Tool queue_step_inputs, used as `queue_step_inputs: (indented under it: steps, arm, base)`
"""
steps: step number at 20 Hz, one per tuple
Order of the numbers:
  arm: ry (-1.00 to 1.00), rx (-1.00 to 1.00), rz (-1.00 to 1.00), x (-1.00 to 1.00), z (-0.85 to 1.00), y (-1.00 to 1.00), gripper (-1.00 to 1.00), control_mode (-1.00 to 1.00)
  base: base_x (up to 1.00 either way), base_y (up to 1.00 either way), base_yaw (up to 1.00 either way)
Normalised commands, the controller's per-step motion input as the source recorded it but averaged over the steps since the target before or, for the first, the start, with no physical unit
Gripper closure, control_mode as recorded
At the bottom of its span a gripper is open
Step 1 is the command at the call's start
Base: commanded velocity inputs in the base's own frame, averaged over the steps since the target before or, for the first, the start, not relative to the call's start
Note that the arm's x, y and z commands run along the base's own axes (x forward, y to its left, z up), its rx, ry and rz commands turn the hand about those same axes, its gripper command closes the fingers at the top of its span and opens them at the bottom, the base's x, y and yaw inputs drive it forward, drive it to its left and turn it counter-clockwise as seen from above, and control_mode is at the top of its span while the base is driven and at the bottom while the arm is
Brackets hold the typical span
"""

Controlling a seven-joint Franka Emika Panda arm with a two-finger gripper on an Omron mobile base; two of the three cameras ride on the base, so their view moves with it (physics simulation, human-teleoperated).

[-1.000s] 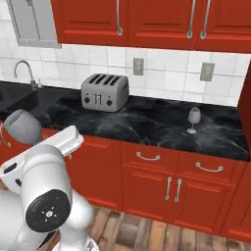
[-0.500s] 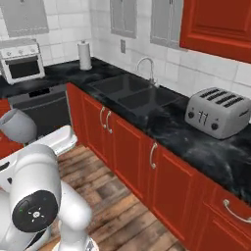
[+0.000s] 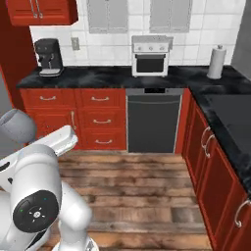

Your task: Retrieve the wine glasses from the counter and place one next to each plate.

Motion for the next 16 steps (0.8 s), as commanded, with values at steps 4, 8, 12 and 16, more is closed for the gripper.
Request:
queue_step_inputs:
  steps: [4,8,12,16]
  arm:
    - [0.00,0.00,0.00,0.00,0.00,0.00,1.00,1.00]
    - [0.00,0.00,0.00,0.00,0.00,0.00,1.00,1.00]
    - [0.00,0.00,0.00,0.00,0.00,0.00,1.00,1.00]
    - [0.00,0.00,0.00,0.00,0.00,0.00,1.00,1.00]
  base:
    - [0.00,0.00,1.00]
    - [0.00,0.00,1.00]
    - [0.00,0.00,1.00]
    - [0.00,0.00,1.00]
